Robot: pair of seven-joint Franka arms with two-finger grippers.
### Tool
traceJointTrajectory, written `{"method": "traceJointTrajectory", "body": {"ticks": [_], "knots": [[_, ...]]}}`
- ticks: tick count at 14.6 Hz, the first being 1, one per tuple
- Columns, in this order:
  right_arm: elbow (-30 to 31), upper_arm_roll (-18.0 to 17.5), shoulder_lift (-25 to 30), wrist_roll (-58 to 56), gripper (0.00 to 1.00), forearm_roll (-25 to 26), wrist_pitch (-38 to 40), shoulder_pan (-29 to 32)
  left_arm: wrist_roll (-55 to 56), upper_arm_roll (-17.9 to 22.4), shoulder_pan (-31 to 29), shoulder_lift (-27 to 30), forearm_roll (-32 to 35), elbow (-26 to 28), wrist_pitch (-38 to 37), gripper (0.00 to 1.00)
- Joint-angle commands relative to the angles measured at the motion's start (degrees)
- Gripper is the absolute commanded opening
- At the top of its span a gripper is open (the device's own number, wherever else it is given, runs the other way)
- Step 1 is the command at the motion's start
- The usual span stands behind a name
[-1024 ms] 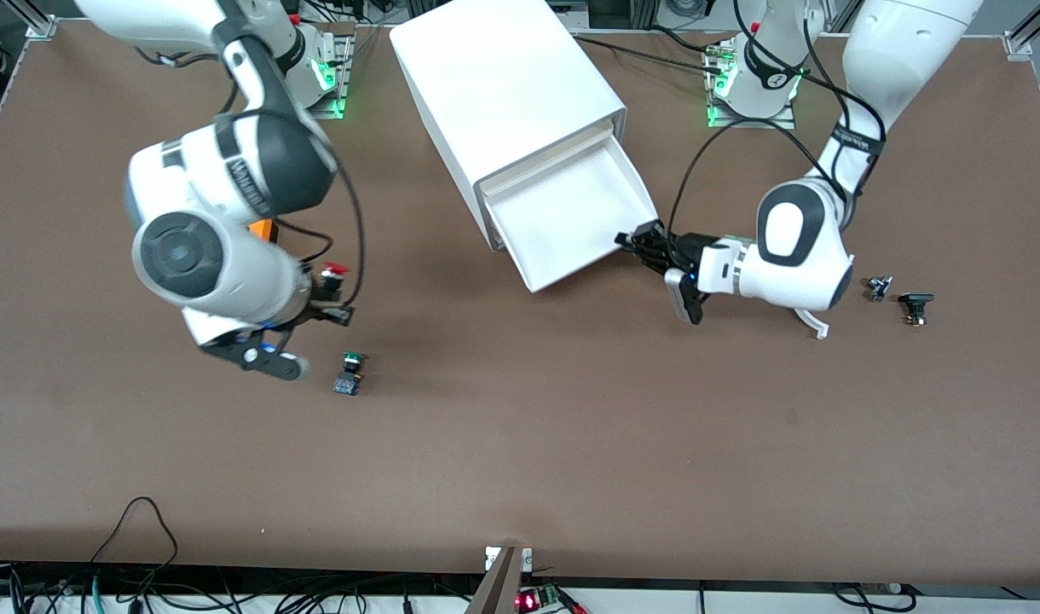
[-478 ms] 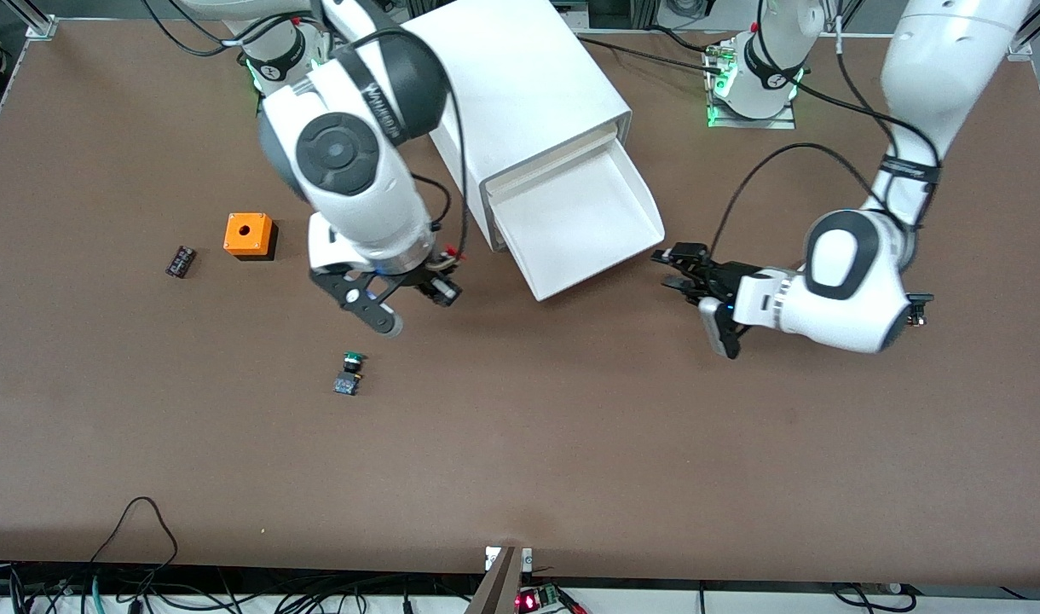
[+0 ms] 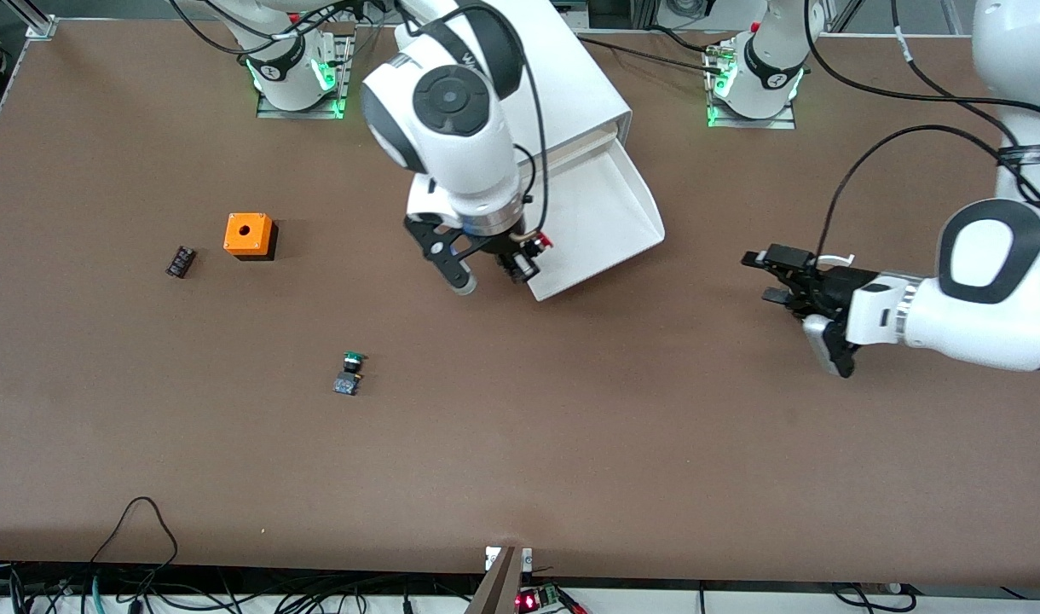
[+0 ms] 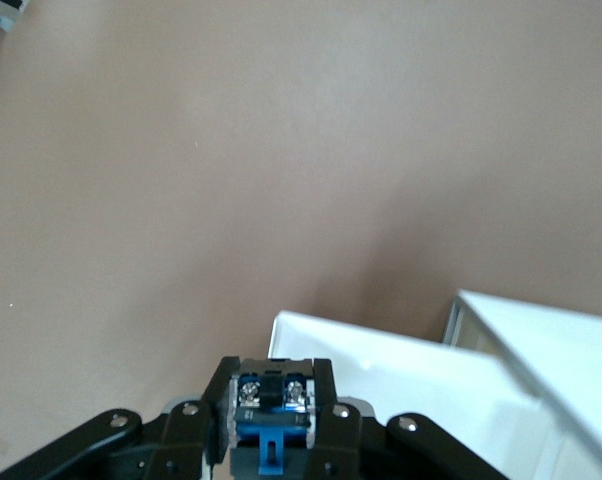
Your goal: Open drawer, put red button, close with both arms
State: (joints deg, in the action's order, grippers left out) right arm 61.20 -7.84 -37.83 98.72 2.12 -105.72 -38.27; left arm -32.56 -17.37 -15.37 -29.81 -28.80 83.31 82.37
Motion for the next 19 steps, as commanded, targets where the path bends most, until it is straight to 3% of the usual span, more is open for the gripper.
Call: {"method": "traceJointTrajectory", "body": {"ticks": [1, 6, 10, 13, 15, 17, 18, 19], "knots": [[-0.3, 0.3, -1.8, 7.8, 0.0, 0.3, -3.0, -3.8, 4.6, -0.6, -0.2, 0.9, 7.5, -6.1, -4.6, 1.0], [1.3, 0.5, -5.1, 15.1, 0.0, 0.5, -8.8, -7.5, 7.5, -1.6, 0.3, 7.5, 25.1, -7.5, -6.7, 1.0], [5.9, 0.5, -5.4, 15.9, 0.0, 0.6, -13.5, -8.0, 7.4, -1.7, 1.1, 7.8, 31.2, -10.9, -3.5, 1.0], [6.0, 0.5, -6.1, 16.1, 0.0, 0.4, -13.9, -8.1, 7.5, -1.7, 3.8, 7.7, 38.1, -12.5, -1.5, 1.0], [6.0, 0.6, -6.3, 16.2, 0.02, 0.5, -14.1, -8.2, 8.2, -1.4, 5.7, 7.5, 39.3, -13.9, -1.3, 1.0], [6.0, 0.7, -6.8, 17.8, 0.24, 0.5, -14.2, -8.2, 10.3, -1.4, 5.9, 6.6, 39.3, -15.3, -0.6, 1.0], [6.0, 0.7, -6.9, 18.2, 0.28, 0.6, -14.8, -8.1, 10.7, -1.4, 6.0, 6.6, 39.4, -15.3, 0.2, 1.0], [6.0, 0.7, -6.9, 18.2, 0.5, 0.5, -15.0, -8.1, 10.7, -1.4, 5.9, 6.6, 39.4, -15.3, 0.4, 1.0]]}}
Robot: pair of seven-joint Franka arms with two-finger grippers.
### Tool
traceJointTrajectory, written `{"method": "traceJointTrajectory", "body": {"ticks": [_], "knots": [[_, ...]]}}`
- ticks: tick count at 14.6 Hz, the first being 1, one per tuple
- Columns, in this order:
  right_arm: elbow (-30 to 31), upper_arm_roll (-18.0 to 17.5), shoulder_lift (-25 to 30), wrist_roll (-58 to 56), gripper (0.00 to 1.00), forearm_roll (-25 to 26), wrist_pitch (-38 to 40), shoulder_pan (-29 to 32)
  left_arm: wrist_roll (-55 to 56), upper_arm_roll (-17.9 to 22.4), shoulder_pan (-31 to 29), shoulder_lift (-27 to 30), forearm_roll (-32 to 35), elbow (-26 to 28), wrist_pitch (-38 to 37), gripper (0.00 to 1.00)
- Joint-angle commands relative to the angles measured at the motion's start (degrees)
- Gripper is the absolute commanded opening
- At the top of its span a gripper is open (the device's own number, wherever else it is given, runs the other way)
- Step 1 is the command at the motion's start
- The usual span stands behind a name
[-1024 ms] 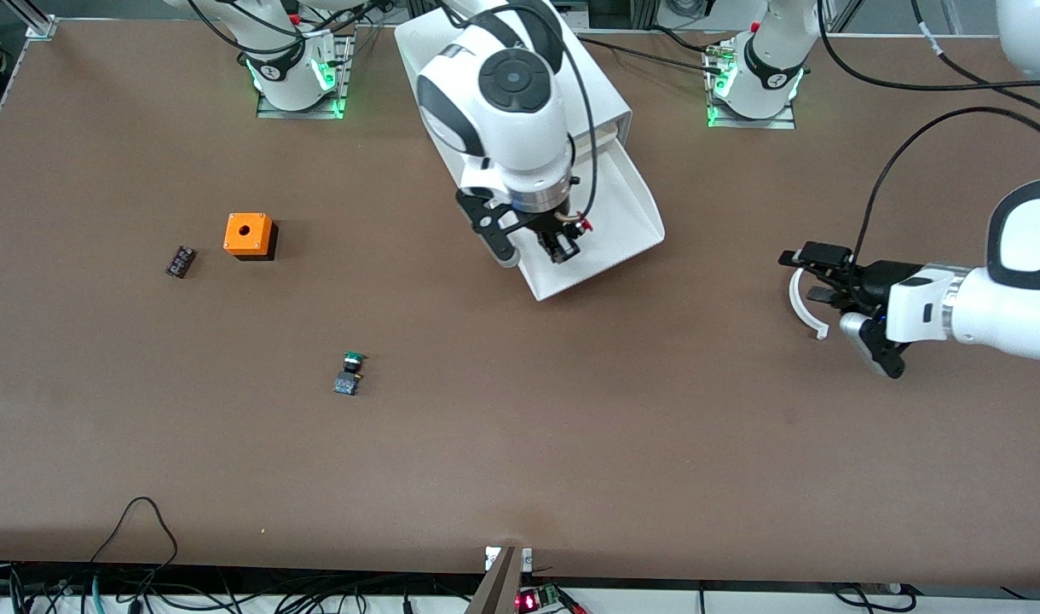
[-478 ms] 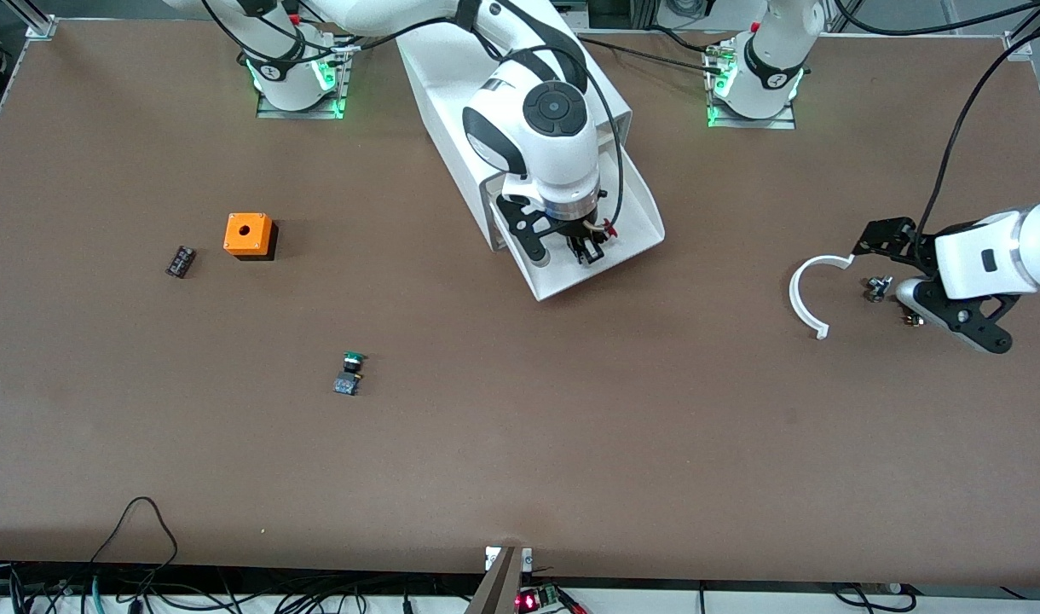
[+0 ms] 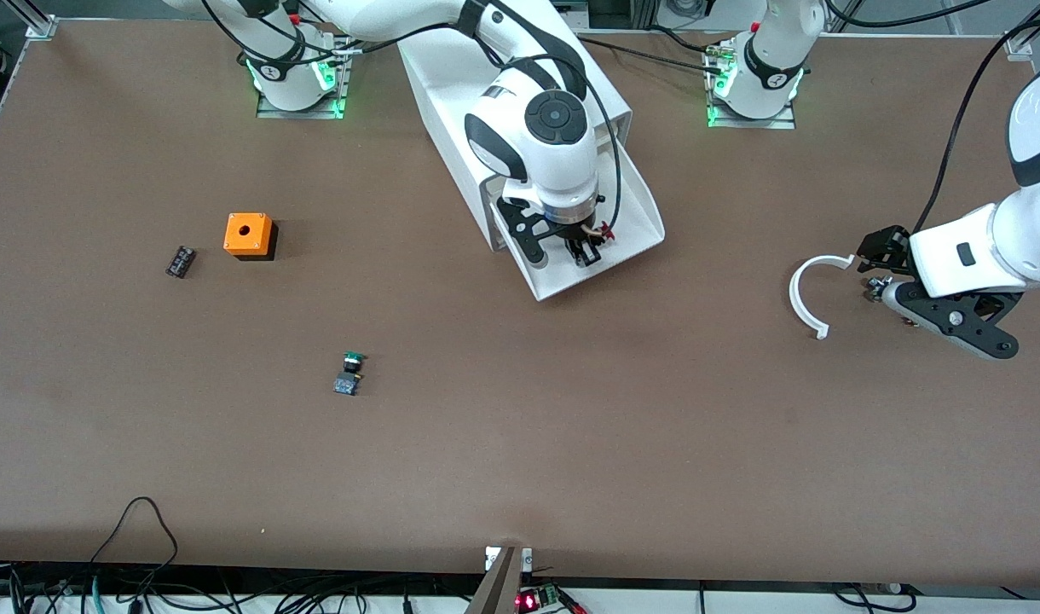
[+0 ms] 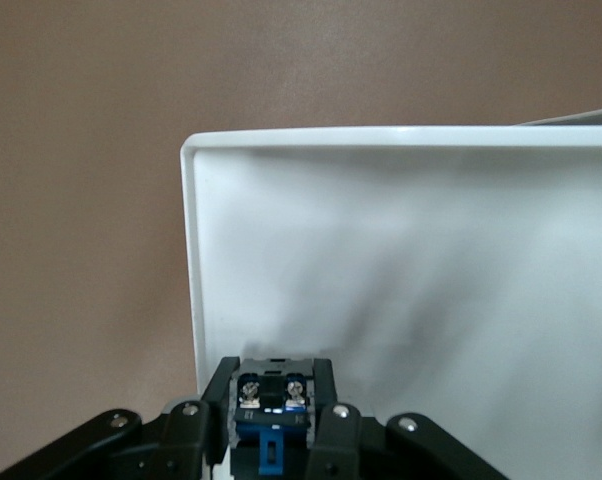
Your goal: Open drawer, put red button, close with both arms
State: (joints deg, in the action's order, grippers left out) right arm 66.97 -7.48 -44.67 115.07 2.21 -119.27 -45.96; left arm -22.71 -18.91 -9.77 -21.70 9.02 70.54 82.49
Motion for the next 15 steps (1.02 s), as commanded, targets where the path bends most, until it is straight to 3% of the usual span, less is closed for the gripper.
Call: {"method": "traceJointTrajectory", "body": {"ticks": [1, 3, 4, 7, 9, 12, 15], "knots": [[0.3, 0.4, -0.1, 1.7, 0.81, 0.5, -1.4, -0.4, 0.8, 0.2, 0.3, -1.5, 1.5, -2.5, 0.3, 1.0], [0.0, 0.5, 0.3, 1.6, 0.89, 0.8, -1.3, 0.0, 0.9, 0.2, 0.3, -1.5, 1.4, -2.5, 0.3, 1.0], [-0.3, 1.0, 0.6, 1.4, 0.99, 0.8, -1.1, 0.2, 0.9, 0.2, 0.3, -1.5, 1.4, -2.5, 0.3, 1.0], [-0.4, 3.8, 2.7, 0.7, 0.99, 0.9, 0.3, 0.3, 3.6, 0.2, 0.2, -1.4, 1.3, -2.4, 0.0, 1.0], [-0.4, 5.9, 4.6, -5.5, 0.99, 2.1, 3.3, 0.3, 12.7, 0.0, 0.1, -1.2, 0.2, -2.2, -0.3, 1.0], [-0.4, 5.2, 7.4, -13.3, 0.99, -0.3, 6.3, 5.1, 27.0, 0.2, -0.7, -0.9, -9.3, -0.8, -4.7, 1.0], [-0.4, 5.5, 9.7, -28.5, 0.99, -4.1, 10.0, 9.3, 29.7, 0.0, 0.0, -0.7, -9.5, 2.4, -2.5, 1.0]]}}
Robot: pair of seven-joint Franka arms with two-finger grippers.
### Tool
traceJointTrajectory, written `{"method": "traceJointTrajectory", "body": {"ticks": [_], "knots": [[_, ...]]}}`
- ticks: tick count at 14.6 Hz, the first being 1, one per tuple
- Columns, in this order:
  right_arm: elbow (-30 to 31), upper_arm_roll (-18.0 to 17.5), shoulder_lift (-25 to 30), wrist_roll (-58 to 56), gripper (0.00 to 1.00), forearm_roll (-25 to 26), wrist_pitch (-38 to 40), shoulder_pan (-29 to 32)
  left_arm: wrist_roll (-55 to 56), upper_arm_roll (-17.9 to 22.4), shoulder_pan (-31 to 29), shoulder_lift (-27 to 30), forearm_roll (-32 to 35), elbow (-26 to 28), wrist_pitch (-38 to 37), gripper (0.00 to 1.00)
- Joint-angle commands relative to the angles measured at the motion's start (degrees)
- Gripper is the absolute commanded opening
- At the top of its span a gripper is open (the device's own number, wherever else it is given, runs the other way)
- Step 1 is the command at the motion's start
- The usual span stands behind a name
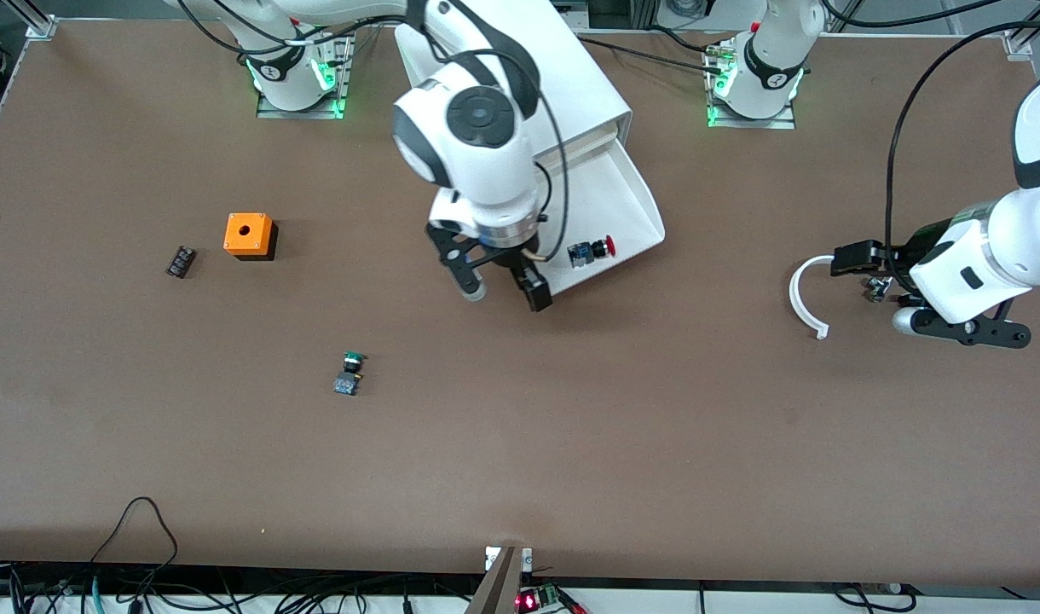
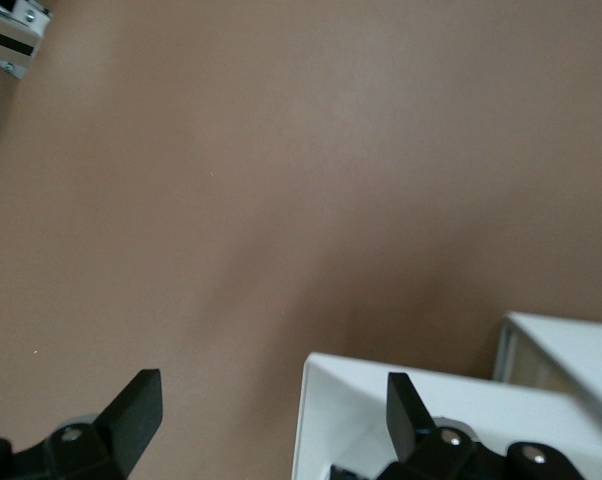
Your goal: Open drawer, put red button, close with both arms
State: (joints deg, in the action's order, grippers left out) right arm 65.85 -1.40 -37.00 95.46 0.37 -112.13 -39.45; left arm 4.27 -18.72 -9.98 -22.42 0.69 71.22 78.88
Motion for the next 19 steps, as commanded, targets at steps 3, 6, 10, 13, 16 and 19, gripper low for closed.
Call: {"method": "traceJointTrajectory", "body": {"ticks": [3, 6, 10, 13, 16, 19], "knots": [[1.2, -0.4, 3.7, -23.3, 0.99, -2.3, 7.1, 6.4, 10.9, -2.8, 0.2, 0.0, -1.2, 7.9, 11.0, 1.0], [1.5, 0.1, 4.8, -34.4, 0.99, -2.4, 9.6, 11.0, 21.1, -4.7, 2.9, -0.1, -0.8, 16.2, 23.3, 1.0], [5.7, 0.1, 8.2, -45.7, 0.99, -2.6, 10.1, 16.7, 38.3, -4.6, 11.8, -0.4, 1.8, 26.1, 38.0, 1.0], [10.9, 0.1, 11.8, -55.4, 0.99, -2.6, 9.9, 20.9, 50.4, -4.7, 16.4, -0.4, 9.9, 33.3, 46.9, 1.0], [17.6, 0.4, 16.9, -67.1, 0.99, -2.6, 9.6, 25.6, 57.9, -4.7, 18.1, -1.2, 12.0, 36.7, 53.4, 1.0], [25.3, 4.0, 23.1, -74.2, 0.99, -2.4, 7.2, 26.2, 59.0, -5.1, 20.1, -0.9, 12.0, 38.3, 52.7, 1.0]]}}
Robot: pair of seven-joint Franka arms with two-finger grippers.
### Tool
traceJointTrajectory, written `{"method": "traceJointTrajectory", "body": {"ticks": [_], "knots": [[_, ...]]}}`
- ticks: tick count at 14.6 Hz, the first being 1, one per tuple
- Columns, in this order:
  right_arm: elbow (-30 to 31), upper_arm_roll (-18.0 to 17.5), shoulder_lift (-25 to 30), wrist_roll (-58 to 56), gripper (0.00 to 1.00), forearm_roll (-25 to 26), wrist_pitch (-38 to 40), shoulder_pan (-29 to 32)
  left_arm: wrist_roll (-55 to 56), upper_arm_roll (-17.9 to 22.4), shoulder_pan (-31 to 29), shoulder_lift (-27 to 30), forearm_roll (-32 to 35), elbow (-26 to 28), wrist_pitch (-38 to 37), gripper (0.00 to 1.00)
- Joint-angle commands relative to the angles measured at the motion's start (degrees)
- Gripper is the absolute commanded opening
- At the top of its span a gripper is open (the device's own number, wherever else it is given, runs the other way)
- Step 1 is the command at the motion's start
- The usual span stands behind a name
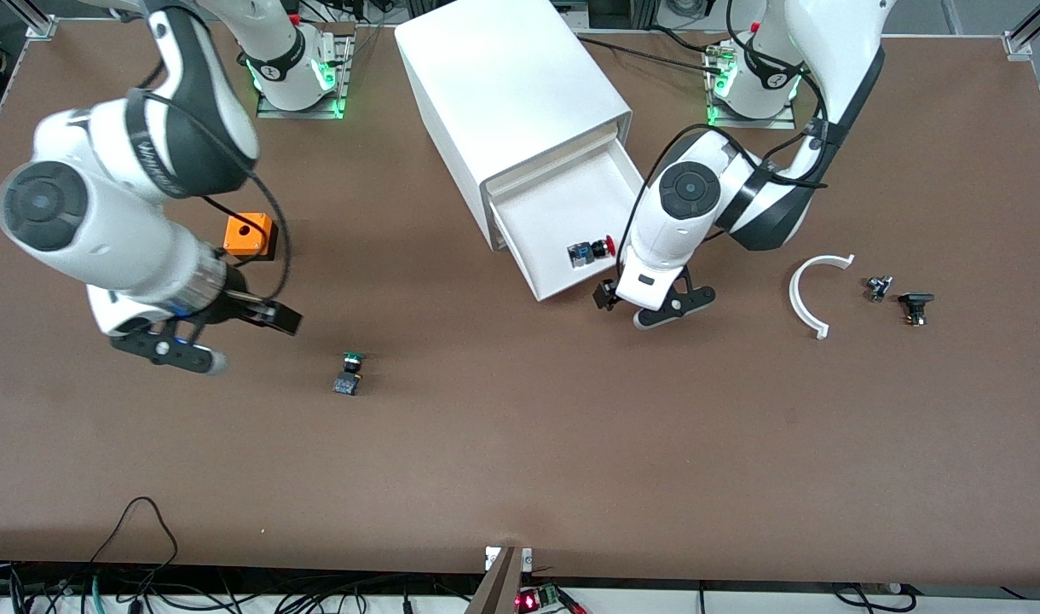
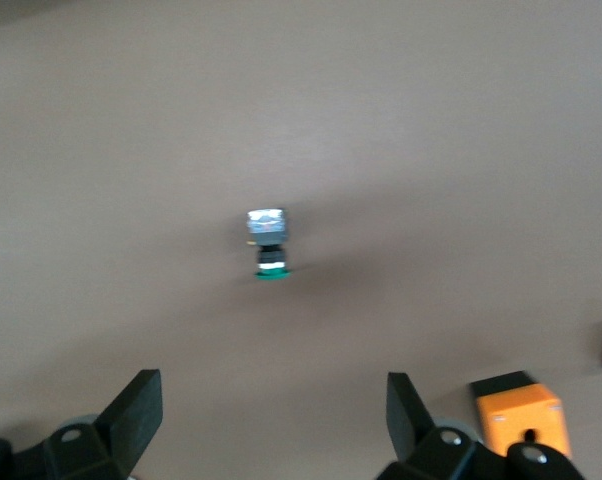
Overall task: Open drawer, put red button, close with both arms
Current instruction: 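Push the drawer shut with the left gripper while the right gripper retracts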
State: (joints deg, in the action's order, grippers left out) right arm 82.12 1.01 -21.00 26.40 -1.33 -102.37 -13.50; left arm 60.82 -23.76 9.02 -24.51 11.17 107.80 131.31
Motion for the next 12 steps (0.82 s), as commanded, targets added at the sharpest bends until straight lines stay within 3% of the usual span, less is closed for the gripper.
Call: {"method": "traceJointTrajectory", "body": {"ticks": [1, 6, 12], "knots": [[11.6, 2.6, 9.3, -8.3, 0.99, -0.3, -3.4, 0.2, 3.2, -1.1, 1.1, 1.2, 1.5, 2.4, 0.2, 1.0], [20.3, 7.9, 19.6, -17.8, 0.99, 0.3, -2.8, 0.1, 7.0, -8.1, 0.6, 1.8, 0.9, 3.6, -6.3, 1.0], [19.9, 9.3, 24.2, -18.7, 0.99, 0.2, 3.8, 0.1, 7.1, -13.2, 1.1, 1.3, -6.5, 3.6, -11.0, 1.0]]}}
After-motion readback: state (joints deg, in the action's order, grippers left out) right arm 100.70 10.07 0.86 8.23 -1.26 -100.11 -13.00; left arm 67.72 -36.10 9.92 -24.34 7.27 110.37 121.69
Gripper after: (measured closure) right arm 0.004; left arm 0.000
